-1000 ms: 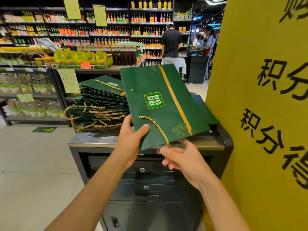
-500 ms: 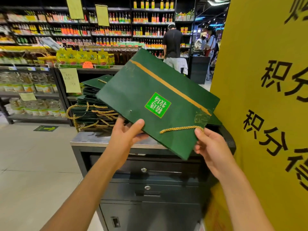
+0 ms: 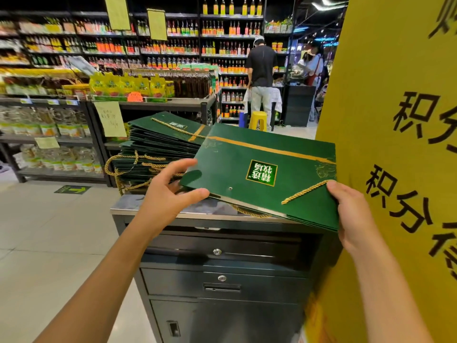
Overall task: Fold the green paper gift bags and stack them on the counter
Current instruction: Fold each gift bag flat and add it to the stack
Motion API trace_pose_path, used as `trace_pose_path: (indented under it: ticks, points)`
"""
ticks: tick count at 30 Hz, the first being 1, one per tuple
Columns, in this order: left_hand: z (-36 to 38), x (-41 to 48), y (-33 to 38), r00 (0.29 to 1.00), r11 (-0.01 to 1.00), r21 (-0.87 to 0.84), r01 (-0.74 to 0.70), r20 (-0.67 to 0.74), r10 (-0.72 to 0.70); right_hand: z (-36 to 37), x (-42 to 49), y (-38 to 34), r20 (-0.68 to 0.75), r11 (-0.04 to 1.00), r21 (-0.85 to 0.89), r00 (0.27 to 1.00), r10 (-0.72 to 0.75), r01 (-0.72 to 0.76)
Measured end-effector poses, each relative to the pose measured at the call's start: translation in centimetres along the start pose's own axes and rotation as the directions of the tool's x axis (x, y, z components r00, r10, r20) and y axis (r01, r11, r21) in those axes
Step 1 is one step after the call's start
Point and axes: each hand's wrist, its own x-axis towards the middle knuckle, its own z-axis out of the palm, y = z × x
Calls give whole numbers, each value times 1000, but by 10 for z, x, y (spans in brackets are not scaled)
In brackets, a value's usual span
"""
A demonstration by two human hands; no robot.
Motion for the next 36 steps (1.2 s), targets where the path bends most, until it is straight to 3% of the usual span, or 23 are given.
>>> trace_pose_path:
  ticks: [4, 9, 17, 19, 24, 29, 32, 36]
  points:
    - [4, 3, -9, 997, 974, 223, -40, 80, 22, -3, -2, 1, 7, 987, -144, 998, -68, 68]
    - [13, 0, -16, 992, 959, 281, -43, 123, 8, -10, 10, 8, -36, 907, -394, 983, -178, 150]
    - [26, -4, -23, 991, 922, 366, -129, 87, 104, -15, 11, 21, -9, 486, -836, 878, -478, 255]
    - [28, -3, -23, 990, 924, 358, -135, 84, 112, -12, 11, 23, -26, 452, -859, 861, -508, 241]
    - [33, -4, -23, 989, 925, 352, -144, 90, 120, -5, 6, 20, 63, 502, -749, 801, -596, 432]
    - [41, -9, -31, 987, 913, 378, -155, 86, 133, 7, 5, 23, 65, 731, -430, 826, -560, 530]
    - [46, -10, -36, 987, 914, 374, -157, 78, 137, 18, 7, 17, 141, 818, -275, 863, -486, 505]
    - [47, -9, -41, 979, 892, 404, -202, 115, 169, 29, 21, 11, 247, 935, -165, 931, -269, 314]
